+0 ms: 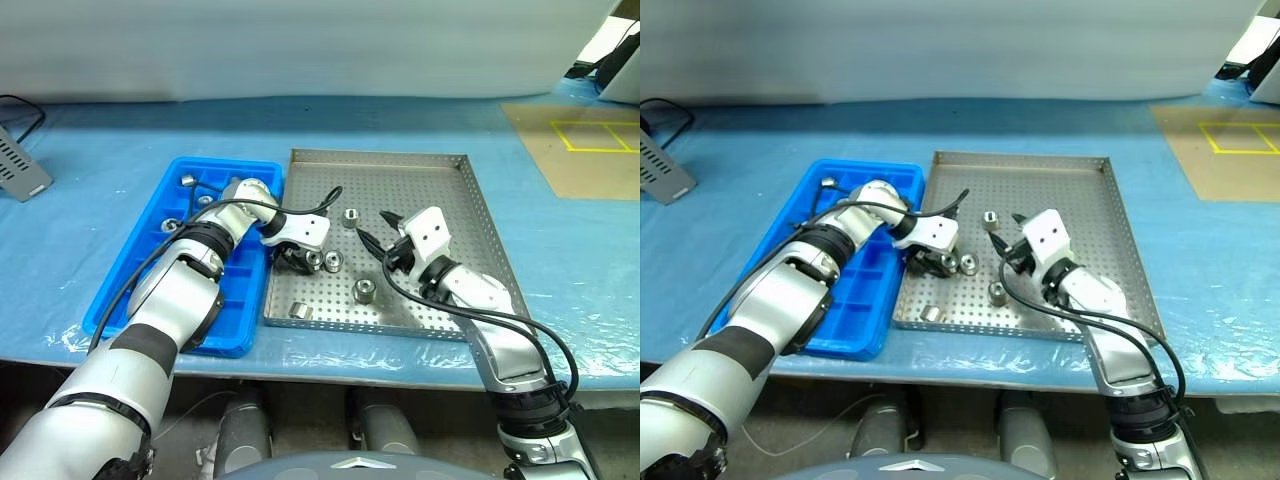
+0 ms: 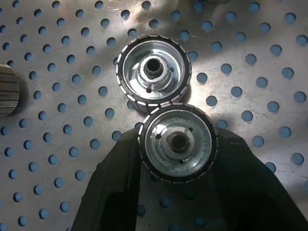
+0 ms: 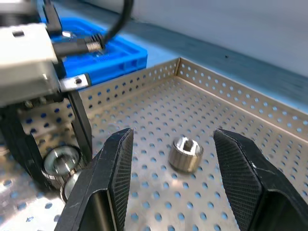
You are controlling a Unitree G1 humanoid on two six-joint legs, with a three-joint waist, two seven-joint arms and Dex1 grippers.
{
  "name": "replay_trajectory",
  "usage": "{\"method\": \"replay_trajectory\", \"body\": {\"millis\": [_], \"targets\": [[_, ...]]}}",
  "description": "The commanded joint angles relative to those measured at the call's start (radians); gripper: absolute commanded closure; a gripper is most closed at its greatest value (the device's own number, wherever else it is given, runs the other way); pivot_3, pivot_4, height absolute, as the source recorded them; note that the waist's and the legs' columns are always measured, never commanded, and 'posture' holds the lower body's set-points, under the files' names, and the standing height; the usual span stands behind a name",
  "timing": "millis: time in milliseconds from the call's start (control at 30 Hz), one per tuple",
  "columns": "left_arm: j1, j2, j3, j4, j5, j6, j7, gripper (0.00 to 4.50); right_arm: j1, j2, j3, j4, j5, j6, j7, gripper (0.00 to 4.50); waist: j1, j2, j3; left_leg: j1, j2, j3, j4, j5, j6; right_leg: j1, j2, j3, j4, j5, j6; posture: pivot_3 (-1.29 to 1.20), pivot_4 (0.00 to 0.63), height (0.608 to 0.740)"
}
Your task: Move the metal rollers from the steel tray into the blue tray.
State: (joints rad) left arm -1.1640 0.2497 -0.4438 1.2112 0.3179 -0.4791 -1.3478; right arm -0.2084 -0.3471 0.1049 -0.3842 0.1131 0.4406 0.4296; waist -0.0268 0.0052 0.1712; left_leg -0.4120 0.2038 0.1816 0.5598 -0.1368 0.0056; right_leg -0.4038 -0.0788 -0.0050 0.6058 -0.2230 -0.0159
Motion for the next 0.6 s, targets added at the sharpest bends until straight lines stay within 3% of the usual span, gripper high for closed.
{"method": "replay_trajectory", "body": {"millis": [33, 467, 600], "targets": [[0.01, -0.004, 0.015, -0.008, -0.002, 0.01, 0.023, 2.76, -0.029, 0.001, -0.001, -0.075, 0.017, 0.055, -0.002, 1.75, 0.003, 0.0, 0.0, 0.0, 0.0, 0.0, -0.001, 0.0, 0.0, 0.0, 0.0, 0.0, 0.0, 0.0, 0.0, -0.44, 0.15, 0.74], [0.039, 0.034, 0.145, -0.171, -0.193, 0.085, -0.184, 2.76, -0.041, -0.122, -0.099, -0.179, 0.226, 0.249, 0.158, 1.75, 0.015, -0.001, 0.001, 0.0, 0.0, 0.002, -0.005, 0.0, 0.0, -0.003, 0.0, 0.001, -0.001, 0.0, 0.0, -0.39, 0.15, 0.74], [0.066, 0.039, 0.163, -0.228, -0.227, 0.109, -0.199, 2.76, -0.041, -0.162, -0.074, -0.172, 0.269, 0.275, 0.217, 1.75, 0.015, -0.001, 0.001, 0.0, 0.0, 0.004, -0.005, 0.0, 0.0, -0.003, 0.0, 0.002, -0.001, 0.0, 0.0, -0.37, 0.15, 0.74]]}}
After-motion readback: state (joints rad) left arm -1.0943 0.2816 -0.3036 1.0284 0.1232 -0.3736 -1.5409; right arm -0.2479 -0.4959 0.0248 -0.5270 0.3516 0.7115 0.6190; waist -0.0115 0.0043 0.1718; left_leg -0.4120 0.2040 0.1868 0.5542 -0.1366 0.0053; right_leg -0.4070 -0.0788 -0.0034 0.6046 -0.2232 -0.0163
